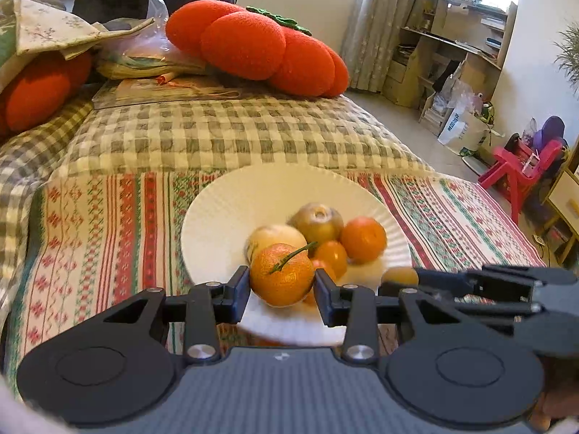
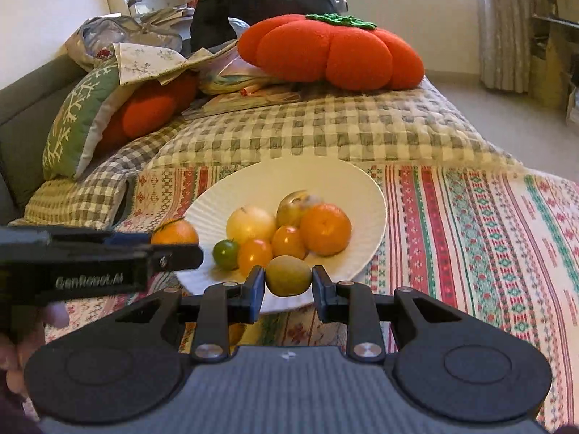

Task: Organize fruits
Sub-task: 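Carry the mandarin and the olive-brown fruit up and over to the plate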

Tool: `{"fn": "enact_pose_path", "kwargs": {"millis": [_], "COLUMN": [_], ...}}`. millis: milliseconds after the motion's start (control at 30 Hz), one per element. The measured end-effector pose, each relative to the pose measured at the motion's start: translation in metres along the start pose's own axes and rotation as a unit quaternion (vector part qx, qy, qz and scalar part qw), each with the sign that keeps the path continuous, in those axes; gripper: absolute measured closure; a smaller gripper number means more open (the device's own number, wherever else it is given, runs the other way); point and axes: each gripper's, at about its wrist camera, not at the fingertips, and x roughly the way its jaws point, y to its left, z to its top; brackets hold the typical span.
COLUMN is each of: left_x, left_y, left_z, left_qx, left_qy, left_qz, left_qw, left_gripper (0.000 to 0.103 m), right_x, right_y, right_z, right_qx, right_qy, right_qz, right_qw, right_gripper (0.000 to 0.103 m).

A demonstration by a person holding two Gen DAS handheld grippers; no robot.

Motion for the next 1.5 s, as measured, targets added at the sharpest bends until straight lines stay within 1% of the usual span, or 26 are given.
{"fn": "enact_pose_path", "kwargs": {"millis": [167, 300, 433, 533, 800, 933, 1133, 1267, 1300, 1333, 1367, 1433, 1500], "left_x": [0.02, 0.034, 0.05, 0.061, 0.085, 0.089, 0.092, 0.092, 0.091, 0.09, 0.089, 0.086, 0.082], "left_y": [0.002, 0.007, 0.012, 0.012, 0.011, 0.012, 0.017, 0.016, 0.016, 0.016, 0.017, 0.017, 0.017], "left_z": [0.018, 0.032, 0.044, 0.05, 0.053, 0.052, 0.053, 0.053, 0.053, 0.053, 0.053, 0.054, 0.053], "left_qx": [0.004, -0.006, -0.02, -0.016, -0.016, -0.018, -0.039, -0.039, -0.04, -0.041, -0.042, -0.044, -0.04], "left_qy": [0.0, -0.001, 0.012, 0.022, 0.041, 0.045, 0.052, 0.053, 0.052, 0.051, 0.051, 0.048, 0.045], "left_qz": [0.0, -0.008, -0.015, -0.009, 0.0, 0.004, 0.002, 0.005, 0.006, 0.006, 0.005, 0.006, 0.009], "left_qw": [1.0, 0.9999, 0.9996, 0.9996, 0.999, 0.9988, 0.9979, 0.9978, 0.9978, 0.9978, 0.9978, 0.9978, 0.9981], "left_gripper": [0.077, 0.077, 0.077, 0.077, 0.077, 0.077, 0.076, 0.075, 0.074, 0.074, 0.072, 0.068, 0.06], "right_x": [0.012, 0.018, 0.024, 0.025, 0.032, 0.033, 0.033, 0.033, 0.033, 0.033, 0.033, 0.032, 0.031], "right_y": [0.0, 0.001, 0.0, -0.001, 0.0, 0.001, 0.001, 0.001, 0.001, 0.001, 0.002, 0.002, 0.002], "right_z": [0.001, 0.002, 0.001, 0.001, 0.002, 0.003, 0.003, 0.003, 0.003, 0.003, 0.003, 0.004, 0.004], "right_qx": [-0.019, -0.03, -0.034, -0.033, -0.034, -0.037, -0.03, -0.029, -0.028, -0.027, -0.027, -0.025, -0.025], "right_qy": [0.004, 0.005, 0.009, 0.007, 0.007, 0.007, 0.004, 0.004, 0.004, 0.003, 0.002, 0.002, 0.003], "right_qz": [-0.011, -0.011, -0.015, -0.014, -0.012, -0.015, -0.015, -0.014, -0.015, -0.016, -0.017, -0.018, -0.019], "right_qw": [1.0, 0.999, 0.999, 0.999, 0.999, 0.999, 0.999, 0.999, 0.999, 0.999, 0.999, 1.0, 1.0], "right_gripper": [0.078, 0.078, 0.077, 0.078, 0.077, 0.077, 0.077, 0.075, 0.072, 0.068, 0.066, 0.063, 0.061]}}
